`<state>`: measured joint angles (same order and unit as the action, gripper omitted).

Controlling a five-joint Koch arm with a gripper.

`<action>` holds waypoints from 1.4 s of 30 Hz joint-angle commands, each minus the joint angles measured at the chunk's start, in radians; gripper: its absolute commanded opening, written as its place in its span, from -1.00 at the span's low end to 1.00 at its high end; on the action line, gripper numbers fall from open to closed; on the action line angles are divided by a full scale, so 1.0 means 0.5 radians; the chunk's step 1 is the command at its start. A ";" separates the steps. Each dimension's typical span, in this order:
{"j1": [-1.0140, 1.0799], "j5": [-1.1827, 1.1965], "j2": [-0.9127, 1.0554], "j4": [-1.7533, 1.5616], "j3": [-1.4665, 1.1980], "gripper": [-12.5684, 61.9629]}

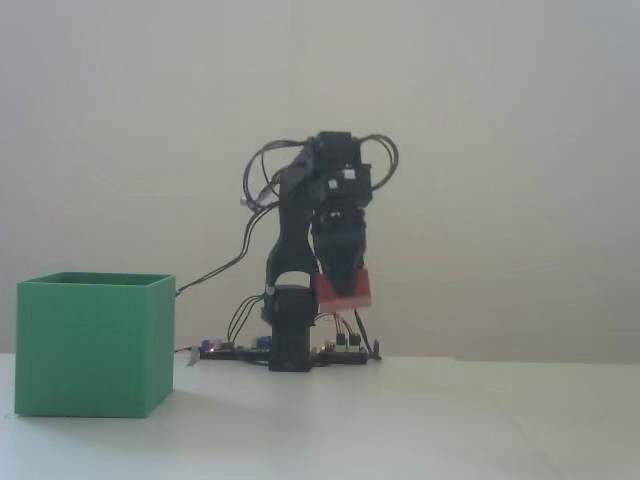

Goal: Grasp a red block and put it in the green bin.

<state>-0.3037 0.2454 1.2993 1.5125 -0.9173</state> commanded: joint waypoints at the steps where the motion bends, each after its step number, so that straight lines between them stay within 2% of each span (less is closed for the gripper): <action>1: 0.104 -0.120 0.258 -0.028 0.107 -0.56; 10: 0.742 -0.641 0.810 -0.239 -0.206 -0.56; 18: 1.405 -1.126 1.114 -0.831 -0.660 -0.56; 31: 1.829 -1.427 1.178 -1.230 -1.175 -0.56; 42: 1.957 -1.414 1.144 -1.617 -1.104 -0.56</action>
<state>0.6627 -0.4602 1.8546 0.7931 -1.5401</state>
